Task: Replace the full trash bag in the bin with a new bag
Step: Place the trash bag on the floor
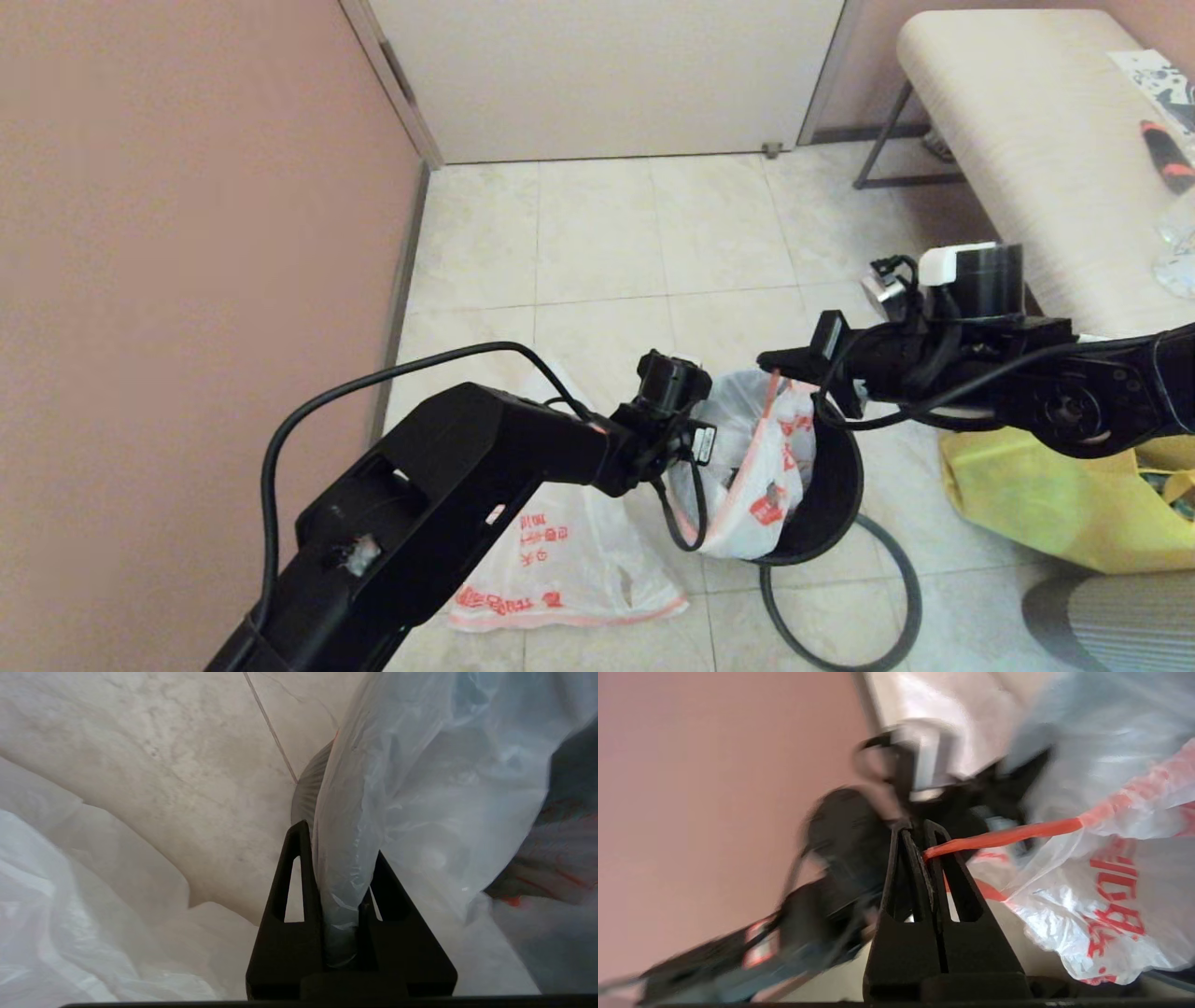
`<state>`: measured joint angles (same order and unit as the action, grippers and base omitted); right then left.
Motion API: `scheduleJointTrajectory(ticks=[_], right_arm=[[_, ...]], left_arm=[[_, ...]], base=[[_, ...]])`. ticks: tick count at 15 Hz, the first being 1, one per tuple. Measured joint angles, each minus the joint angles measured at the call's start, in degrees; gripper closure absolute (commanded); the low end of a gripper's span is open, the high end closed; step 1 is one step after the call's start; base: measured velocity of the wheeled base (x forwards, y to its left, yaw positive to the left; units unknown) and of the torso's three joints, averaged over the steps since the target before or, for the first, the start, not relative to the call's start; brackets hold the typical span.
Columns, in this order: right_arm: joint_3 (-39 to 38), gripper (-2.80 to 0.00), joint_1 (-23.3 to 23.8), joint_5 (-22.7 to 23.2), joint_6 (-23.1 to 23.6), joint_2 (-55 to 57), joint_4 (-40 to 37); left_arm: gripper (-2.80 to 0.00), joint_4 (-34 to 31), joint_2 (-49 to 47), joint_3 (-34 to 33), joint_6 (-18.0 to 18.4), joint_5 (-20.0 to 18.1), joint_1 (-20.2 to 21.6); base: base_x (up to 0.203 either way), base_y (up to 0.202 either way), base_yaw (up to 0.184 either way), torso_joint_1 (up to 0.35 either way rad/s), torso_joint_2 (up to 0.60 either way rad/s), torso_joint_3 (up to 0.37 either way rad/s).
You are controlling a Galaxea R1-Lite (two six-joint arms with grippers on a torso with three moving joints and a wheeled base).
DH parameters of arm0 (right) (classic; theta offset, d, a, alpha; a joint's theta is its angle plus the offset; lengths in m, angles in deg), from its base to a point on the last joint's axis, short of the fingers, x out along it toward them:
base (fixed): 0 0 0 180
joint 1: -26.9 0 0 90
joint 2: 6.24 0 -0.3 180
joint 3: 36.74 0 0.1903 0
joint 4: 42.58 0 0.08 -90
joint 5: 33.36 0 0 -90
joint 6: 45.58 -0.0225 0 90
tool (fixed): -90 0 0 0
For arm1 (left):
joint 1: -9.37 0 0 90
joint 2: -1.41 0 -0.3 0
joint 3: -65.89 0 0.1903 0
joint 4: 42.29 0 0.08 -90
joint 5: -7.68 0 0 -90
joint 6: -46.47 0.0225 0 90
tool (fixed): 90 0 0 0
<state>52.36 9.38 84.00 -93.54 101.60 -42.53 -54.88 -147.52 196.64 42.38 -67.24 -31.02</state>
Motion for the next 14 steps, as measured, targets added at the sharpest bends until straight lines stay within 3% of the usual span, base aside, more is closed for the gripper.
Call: scheduleJointTrajectory(ticks=[1,2,9,14], right_arm=[[0.0,0.00,0.0,0.5,0.0,-0.6,0.0],[0.0,0.00,-0.1,0.6,0.0,-1.1,-0.1],[-0.5,0.00,-0.9,0.6,0.3,-3.5,-0.3],[-0.4,0.00,-5.3,0.6,0.6,-8.3,-1.0]], left_arm=[[0.00,0.0,-0.1,0.1,0.0,0.0,0.0],[-2.80,0.4,-0.1,0.2,0.0,0.3,0.0],[-2.80,1.7,3.9,-2.1,-0.7,1.5,0.0],[-2.80,5.8,11.3,-12.9,-1.6,3.9,1.1]], base=[[0.000,0.000,0.000,0.000,0.00,0.000],[0.000,0.000,0.000,0.000,0.00,0.000],[0.000,0.000,0.000,0.000,0.00,0.000],[0.000,0.000,0.000,0.000,0.00,0.000]])
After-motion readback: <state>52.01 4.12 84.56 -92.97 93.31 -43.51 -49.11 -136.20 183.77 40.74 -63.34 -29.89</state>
